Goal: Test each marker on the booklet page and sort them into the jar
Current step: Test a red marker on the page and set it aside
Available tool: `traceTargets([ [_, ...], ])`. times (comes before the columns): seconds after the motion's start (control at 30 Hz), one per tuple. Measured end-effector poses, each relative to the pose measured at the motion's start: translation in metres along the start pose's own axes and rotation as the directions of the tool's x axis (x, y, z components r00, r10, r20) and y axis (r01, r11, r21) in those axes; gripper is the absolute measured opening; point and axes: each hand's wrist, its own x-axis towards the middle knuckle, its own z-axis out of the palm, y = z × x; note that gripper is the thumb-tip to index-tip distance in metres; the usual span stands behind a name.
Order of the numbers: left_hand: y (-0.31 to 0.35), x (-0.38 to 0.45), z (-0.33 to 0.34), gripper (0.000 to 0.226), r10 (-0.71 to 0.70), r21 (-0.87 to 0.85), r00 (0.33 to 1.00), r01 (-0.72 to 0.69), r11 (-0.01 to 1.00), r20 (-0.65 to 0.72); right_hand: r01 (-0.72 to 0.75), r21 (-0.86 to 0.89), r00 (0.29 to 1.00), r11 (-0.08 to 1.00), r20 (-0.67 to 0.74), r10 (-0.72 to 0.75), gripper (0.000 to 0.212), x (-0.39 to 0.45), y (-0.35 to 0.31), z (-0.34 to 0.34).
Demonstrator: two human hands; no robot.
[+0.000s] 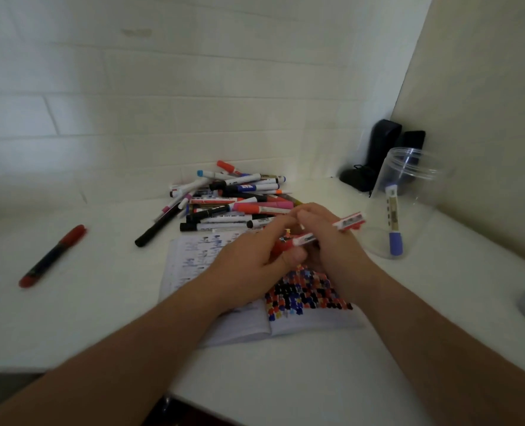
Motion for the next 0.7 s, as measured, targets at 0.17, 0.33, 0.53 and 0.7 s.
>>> traceTargets([
  [0.17, -0.012, -0.006, -0.008, 0.025, -0.156, -0.031, 0.973, 0.164, 0.986, 0.170, -0.092, -0.020, 0.996, 0.996, -0.001, 0.092, 0.029, 0.001, -0.026, -0.044],
  [0.33, -0.016, -0.001, -0.008, 0.029, -0.105, 0.158, 0.942, 0.057, 0.986, 0.318, -0.182, -0.091, 0.956, 0.979, 0.219, 0.198, 0.022, -0.034, -0.014, -0.054],
  [0.53, -0.021, -0.002, -0.004, 0.029, -0.057, 0.171, 0.958, 0.008, 0.985, 0.281, -0.034, -0.336, 0.994, 0.941, 0.082, 0.066, 0.024, -0.044, 0.021, -0.037],
  [0.7, -0.022, -0.001, -0.002, 0.034, -0.044, 0.185, 0.962, -0.006, 0.983, 0.268, -0.079, -0.413, 0.997, 0.907, -0.018, 0.079, 0.025, -0.044, 0.025, -0.030],
])
